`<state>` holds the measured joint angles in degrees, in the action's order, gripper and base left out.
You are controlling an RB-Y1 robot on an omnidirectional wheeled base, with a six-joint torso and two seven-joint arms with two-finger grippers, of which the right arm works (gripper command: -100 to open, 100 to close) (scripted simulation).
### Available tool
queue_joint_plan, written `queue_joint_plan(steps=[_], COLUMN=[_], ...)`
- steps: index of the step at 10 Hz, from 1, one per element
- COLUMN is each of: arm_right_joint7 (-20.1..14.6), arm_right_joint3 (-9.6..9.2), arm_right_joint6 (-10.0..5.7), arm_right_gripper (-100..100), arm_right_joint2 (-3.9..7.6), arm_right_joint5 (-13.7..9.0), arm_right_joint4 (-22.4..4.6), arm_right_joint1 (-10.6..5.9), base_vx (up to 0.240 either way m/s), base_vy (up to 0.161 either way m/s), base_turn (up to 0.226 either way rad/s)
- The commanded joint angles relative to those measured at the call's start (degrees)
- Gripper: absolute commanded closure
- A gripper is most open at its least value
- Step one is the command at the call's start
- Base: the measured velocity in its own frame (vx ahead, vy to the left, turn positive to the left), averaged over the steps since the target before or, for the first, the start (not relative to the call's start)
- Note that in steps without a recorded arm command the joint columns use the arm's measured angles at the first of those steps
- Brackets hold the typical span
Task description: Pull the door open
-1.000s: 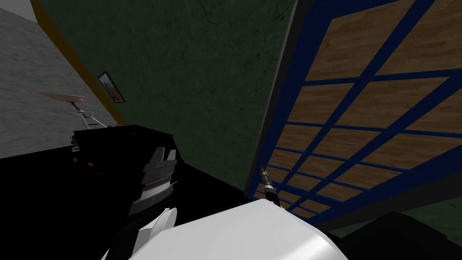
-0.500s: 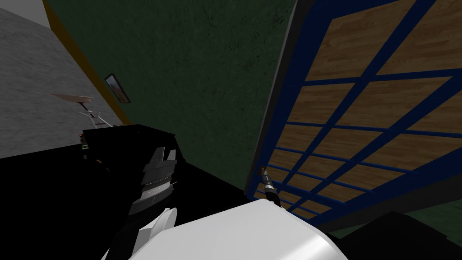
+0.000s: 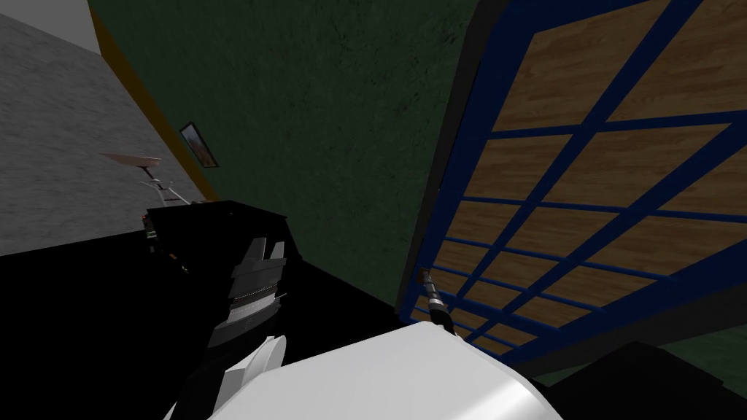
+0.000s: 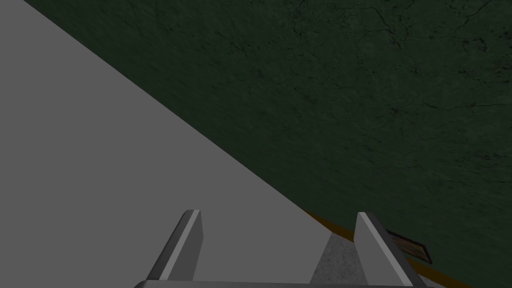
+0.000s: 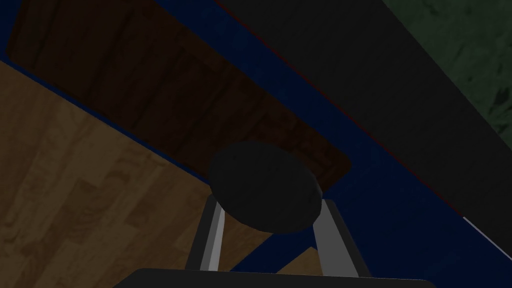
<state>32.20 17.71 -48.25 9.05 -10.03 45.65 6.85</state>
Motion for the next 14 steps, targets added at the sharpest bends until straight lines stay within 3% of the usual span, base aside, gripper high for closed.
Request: queue_joint_plan(steps=[1, 14], arm_right_joint7=[-2.86, -20.55], arm_right_joint3=[-0.88, -2.84], arm_right_joint6=[0.18, -0.20], arm_right_gripper=[100, 100], arm_right_joint2=[-0.31, 0.89], arm_right_joint5=[-0.67, -4.66], arm_right_joint4=[-0.28, -0.90], arm_right_joint1=[0.02, -0.10], base_vx=[-0.045, -0.034], base_vy=[-0.005, -0.002], base_turn=[0.052, 0.034])
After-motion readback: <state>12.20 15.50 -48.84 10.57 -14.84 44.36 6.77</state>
